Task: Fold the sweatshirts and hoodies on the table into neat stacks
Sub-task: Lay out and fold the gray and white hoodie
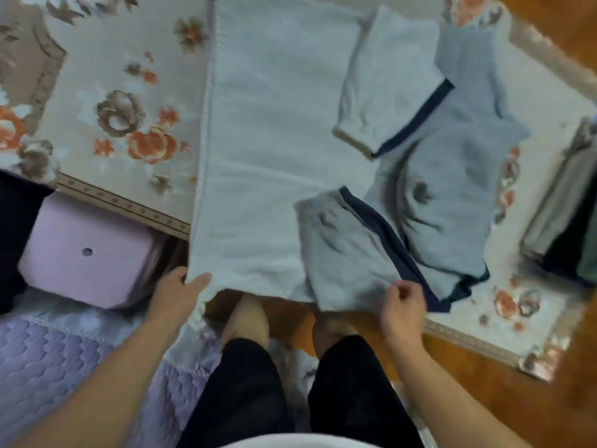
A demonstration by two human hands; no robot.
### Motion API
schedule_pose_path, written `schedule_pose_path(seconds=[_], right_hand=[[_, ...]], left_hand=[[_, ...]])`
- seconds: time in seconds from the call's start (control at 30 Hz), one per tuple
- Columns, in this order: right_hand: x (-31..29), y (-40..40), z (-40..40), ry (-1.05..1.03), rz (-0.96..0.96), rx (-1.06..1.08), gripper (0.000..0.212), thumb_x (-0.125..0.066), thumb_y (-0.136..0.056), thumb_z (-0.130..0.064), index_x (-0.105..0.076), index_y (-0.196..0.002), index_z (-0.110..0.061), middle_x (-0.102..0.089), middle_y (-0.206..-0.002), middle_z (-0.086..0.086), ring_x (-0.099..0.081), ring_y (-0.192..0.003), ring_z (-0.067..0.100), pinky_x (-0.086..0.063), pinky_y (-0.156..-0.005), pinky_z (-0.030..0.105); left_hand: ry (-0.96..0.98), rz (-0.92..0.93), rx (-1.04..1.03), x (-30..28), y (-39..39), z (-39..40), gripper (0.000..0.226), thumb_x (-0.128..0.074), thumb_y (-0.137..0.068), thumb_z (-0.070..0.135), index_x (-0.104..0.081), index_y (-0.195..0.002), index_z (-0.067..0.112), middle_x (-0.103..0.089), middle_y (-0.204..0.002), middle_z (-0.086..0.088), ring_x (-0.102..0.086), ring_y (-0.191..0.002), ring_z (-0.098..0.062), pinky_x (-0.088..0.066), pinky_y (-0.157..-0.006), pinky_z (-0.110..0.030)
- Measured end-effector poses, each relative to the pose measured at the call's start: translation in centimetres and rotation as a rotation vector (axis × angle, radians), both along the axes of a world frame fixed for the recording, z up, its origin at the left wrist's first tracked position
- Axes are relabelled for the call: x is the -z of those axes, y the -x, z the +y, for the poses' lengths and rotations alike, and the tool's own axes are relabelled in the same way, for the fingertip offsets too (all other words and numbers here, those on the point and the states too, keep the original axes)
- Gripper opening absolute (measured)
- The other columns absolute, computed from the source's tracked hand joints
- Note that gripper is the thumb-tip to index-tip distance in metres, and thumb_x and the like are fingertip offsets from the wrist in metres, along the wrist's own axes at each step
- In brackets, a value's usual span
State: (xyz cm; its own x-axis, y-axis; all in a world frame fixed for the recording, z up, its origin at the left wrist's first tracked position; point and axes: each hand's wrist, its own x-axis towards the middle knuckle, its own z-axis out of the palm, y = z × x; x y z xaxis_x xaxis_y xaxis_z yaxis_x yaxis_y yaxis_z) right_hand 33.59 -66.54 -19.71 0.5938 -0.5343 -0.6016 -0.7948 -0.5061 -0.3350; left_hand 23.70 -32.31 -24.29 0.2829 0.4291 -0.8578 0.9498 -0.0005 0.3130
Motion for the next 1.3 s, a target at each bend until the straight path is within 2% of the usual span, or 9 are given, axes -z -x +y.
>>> schedule_pose_path(seconds=[0.2,0.37,0.53,0.63,0.73,0.9,1.13,1.23,1.3], right_hand=[[2.8,0.3,-11.6,-0.298,-0.022,0.825,0.033,-0.067,-0.096,-0.023,-0.056,-0.123,-0.009,-0.065,-0.112,0.009,-0.065,-0.101,0.027,-0.059,-0.085,0.042],[3.0,-0.4,-11.9,-0.503,-0.034,0.919,0.032,-0.069,-0.093,-0.010,-0.061,-0.123,-0.011,-0.070,-0.121,0.006,-0.068,-0.098,0.021,-0.053,-0.072,0.029],[0.5,1.4,-13.4,-0.590,-0.017,0.876,0.033,-0.065,-0.096,-0.012,-0.060,-0.128,-0.014,-0.069,-0.123,0.008,-0.068,-0.110,0.025,-0.058,-0.089,0.041],[-0.7,1.2,-13.2,-0.631,-0.032,0.873,0.030,-0.063,-0.098,-0.013,-0.059,-0.129,-0.013,-0.069,-0.122,0.008,-0.068,-0.110,0.024,-0.063,-0.081,0.041],[-1.9,-0.1,-12.2,-0.563,-0.070,0.840,0.027,-0.062,-0.099,-0.014,-0.060,-0.126,-0.012,-0.069,-0.120,0.006,-0.068,-0.104,0.021,-0.062,-0.068,0.035],[-5.0,-5.1,-10.4,-0.543,-0.230,0.760,0.033,-0.066,-0.094,-0.014,-0.060,-0.126,-0.012,-0.070,-0.118,0.006,-0.071,-0.100,0.021,-0.061,-0.070,0.032],[-4.6,-21.1,-6.9,-0.641,-0.393,0.733,0.020,-0.061,-0.094,-0.016,-0.062,-0.113,-0.011,-0.070,-0.103,0.010,-0.072,-0.081,0.022,-0.063,-0.065,0.035],[-2.8,-22.5,-5.8,-0.511,-0.375,0.441,0.023,-0.059,-0.090,-0.026,-0.055,-0.112,-0.020,-0.063,-0.107,0.008,-0.061,-0.086,0.020,-0.056,-0.076,0.030],[-1.5,-20.8,-5.8,-0.190,-0.379,-0.084,0.038,-0.059,-0.091,-0.032,-0.053,-0.126,-0.020,-0.058,-0.127,0.008,-0.057,-0.106,0.021,-0.045,-0.091,0.031]], left_hand=[[0.096,-0.127,-0.834,0.6,1.9,-4.5,0.030,-0.074,-0.093,0.014,-0.065,-0.120,0.004,-0.075,-0.104,-0.010,-0.075,-0.085,-0.025,-0.063,-0.074,-0.039],[0.280,-0.087,-0.879,0.3,2.6,-4.8,0.018,-0.061,-0.087,0.001,-0.063,-0.094,0.018,-0.061,-0.083,-0.002,-0.060,-0.080,-0.014,-0.056,-0.067,-0.028],[0.370,-0.289,-0.988,-2.7,2.0,-3.8,0.022,-0.050,-0.073,0.001,-0.063,-0.087,0.013,-0.070,-0.096,-0.009,-0.069,-0.098,-0.028,-0.055,-0.091,-0.044],[0.415,-0.414,-1.119,-4.4,0.7,-5.0,0.034,-0.077,-0.048,0.008,-0.048,-0.064,0.018,-0.063,-0.080,-0.004,-0.067,-0.090,-0.025,-0.044,-0.110,-0.047],[0.370,-0.546,-1.208,-5.7,-0.2,-5.9,0.026,-0.062,-0.054,0.008,-0.053,-0.076,0.016,-0.059,-0.068,0.001,-0.071,-0.080,-0.024,-0.048,-0.105,-0.056],[0.377,-0.628,-1.178,-7.4,-2.5,-4.5,0.071,-0.073,-0.044,0.008,-0.067,-0.115,0.011,-0.076,-0.105,-0.009,-0.073,-0.104,-0.032,-0.053,-0.095,-0.055],[0.270,-0.645,-1.084,-7.0,-16.0,0.9,0.042,-0.053,-0.080,0.011,-0.063,-0.120,0.008,-0.066,-0.131,-0.018,-0.064,-0.120,-0.034,-0.051,-0.102,-0.053],[-0.119,-0.423,-0.654,-5.7,-18.8,-0.8,0.047,-0.046,-0.097,0.028,-0.054,-0.140,0.010,-0.055,-0.143,-0.016,-0.052,-0.132,-0.036,-0.042,-0.110,-0.048],[-0.459,-0.390,-0.101,-4.4,-18.7,-3.5,0.050,-0.047,-0.104,0.031,-0.044,-0.150,0.010,-0.043,-0.154,-0.016,-0.041,-0.142,-0.033,-0.033,-0.118,-0.042]])
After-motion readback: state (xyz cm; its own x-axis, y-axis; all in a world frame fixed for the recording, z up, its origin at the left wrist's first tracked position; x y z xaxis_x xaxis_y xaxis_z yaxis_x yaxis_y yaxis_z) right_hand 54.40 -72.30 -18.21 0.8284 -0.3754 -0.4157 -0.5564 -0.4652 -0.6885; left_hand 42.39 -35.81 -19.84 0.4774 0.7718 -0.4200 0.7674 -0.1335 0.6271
